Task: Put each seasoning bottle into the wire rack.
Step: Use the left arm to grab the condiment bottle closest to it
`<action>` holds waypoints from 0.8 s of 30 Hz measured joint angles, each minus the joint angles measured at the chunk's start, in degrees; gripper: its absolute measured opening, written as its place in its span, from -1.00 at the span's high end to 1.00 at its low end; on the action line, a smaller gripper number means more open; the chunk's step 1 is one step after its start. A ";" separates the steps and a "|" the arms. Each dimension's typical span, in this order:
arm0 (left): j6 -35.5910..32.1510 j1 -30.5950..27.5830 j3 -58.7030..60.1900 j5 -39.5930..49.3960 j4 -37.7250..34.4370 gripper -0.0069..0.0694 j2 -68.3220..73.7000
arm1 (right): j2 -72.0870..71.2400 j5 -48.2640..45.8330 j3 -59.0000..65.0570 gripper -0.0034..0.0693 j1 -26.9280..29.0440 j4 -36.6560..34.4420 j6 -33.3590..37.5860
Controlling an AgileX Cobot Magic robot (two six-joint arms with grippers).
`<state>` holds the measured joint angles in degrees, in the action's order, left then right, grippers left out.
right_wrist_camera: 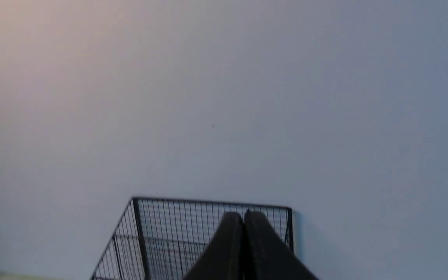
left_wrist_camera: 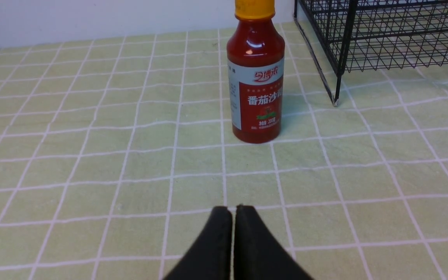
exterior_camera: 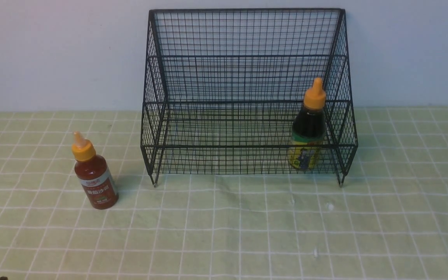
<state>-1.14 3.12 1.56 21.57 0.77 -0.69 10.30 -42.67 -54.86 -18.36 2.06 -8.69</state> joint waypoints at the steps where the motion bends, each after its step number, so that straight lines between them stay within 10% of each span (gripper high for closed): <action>1: 0.00 0.00 0.00 0.00 0.00 0.84 0.00 | -3.65 2.57 3.87 0.94 0.00 -0.16 -0.99; 11: 0.00 0.00 0.00 0.05 -0.03 0.84 0.00 | -8.49 13.17 24.34 0.94 0.00 -10.29 -3.86; 24: 0.00 0.00 0.00 0.05 -0.03 0.84 0.00 | -7.51 13.27 24.52 0.94 0.00 -3.25 4.69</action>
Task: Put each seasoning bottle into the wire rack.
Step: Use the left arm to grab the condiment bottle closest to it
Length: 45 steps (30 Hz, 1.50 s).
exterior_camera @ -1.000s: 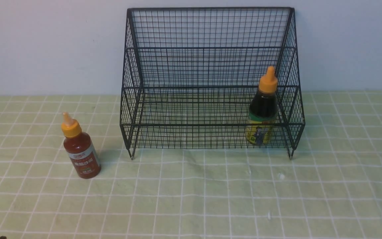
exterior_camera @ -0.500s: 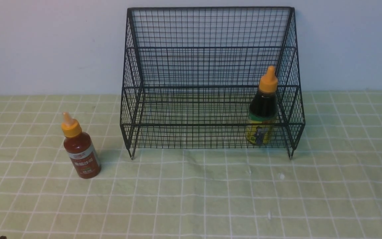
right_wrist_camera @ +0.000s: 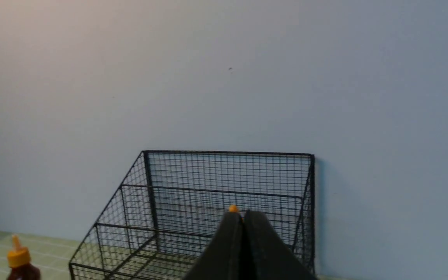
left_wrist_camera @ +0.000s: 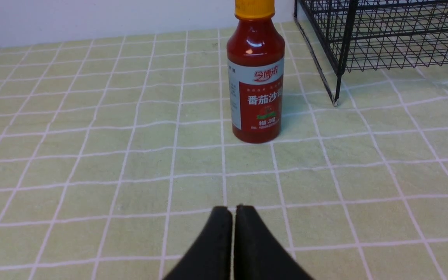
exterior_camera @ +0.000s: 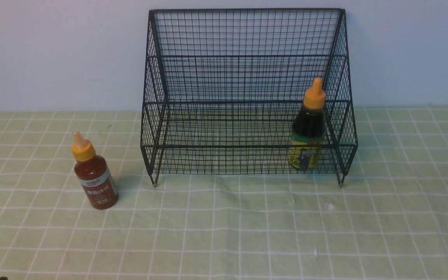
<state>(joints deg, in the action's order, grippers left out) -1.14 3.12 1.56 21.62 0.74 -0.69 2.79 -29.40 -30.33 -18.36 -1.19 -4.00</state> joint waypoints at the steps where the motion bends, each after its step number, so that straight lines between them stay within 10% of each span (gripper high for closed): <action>1: 0.00 0.00 0.00 0.00 0.00 0.84 0.00 | 0.00 0.00 0.00 0.94 0.00 1.19 0.32; 16: 0.00 0.00 0.00 0.00 0.00 0.84 0.00 | -0.07 4.01 21.66 0.94 17.51 4.91 1.28; 45: 0.00 0.00 0.00 0.05 0.05 0.84 0.00 | -3.47 7.41 31.39 0.94 17.92 3.38 1.31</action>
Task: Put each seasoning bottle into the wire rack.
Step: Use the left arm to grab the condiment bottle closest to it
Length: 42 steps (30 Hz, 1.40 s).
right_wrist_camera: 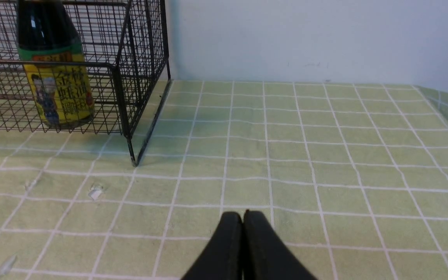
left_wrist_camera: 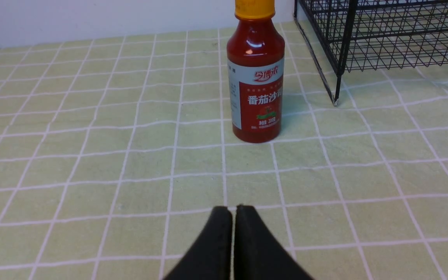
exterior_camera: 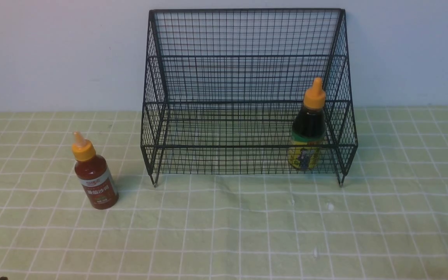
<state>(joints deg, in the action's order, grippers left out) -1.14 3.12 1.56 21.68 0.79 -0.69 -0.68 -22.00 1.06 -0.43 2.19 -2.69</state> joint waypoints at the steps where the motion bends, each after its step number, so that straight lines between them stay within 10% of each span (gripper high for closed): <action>1: 0.00 0.00 0.00 0.00 0.00 0.84 0.00 | 0.00 0.00 0.00 0.94 0.00 0.00 0.00; 24: 0.07 0.00 0.00 -0.17 0.15 0.84 0.00 | 0.00 0.00 0.00 0.94 0.00 0.00 0.00; 42: 9.77 0.00 -7.22 -31.68 -25.36 0.84 0.00 | 0.00 0.00 0.00 0.94 0.00 0.00 0.00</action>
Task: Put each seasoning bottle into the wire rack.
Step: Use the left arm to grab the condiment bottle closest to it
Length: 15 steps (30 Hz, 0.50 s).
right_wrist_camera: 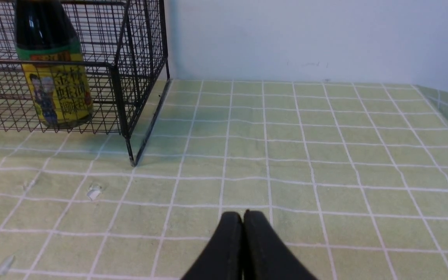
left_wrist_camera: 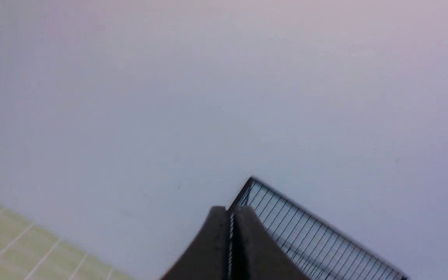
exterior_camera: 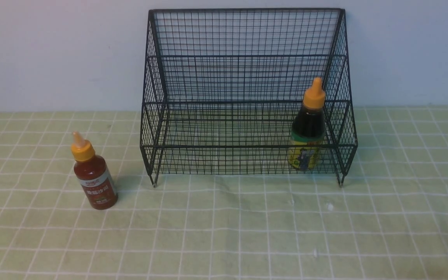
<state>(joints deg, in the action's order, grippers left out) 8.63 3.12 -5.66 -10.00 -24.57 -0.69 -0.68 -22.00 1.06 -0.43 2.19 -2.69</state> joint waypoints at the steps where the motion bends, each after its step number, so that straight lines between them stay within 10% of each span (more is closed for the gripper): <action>1: -1.51 0.00 -3.61 2.23 0.00 0.84 0.53 | 0.00 0.00 0.00 0.94 0.00 0.00 0.00; 15: -7.81 0.00 -53.61 62.90 13.72 0.84 56.04 | 0.00 0.00 0.00 0.94 0.00 0.00 0.00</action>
<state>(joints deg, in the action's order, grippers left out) 0.82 3.12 -59.27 52.90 -10.85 55.35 -0.68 -22.00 1.06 -0.43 2.19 -2.69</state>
